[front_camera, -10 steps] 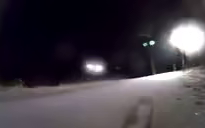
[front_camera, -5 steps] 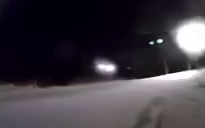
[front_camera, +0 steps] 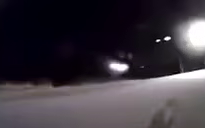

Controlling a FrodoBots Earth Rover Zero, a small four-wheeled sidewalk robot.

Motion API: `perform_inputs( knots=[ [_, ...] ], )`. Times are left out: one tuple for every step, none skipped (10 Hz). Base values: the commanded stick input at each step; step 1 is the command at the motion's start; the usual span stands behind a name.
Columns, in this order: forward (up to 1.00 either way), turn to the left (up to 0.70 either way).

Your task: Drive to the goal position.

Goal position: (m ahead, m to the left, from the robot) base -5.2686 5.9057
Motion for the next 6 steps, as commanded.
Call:
perform_inputs(
  knots=[
    [0.0, 1.0],
    [0.0, 1.0],
    [0.0, 1.0],
    [0.0, 1.0],
    [0.0, 1.0],
    [0.0, 1.0]
  ],
)
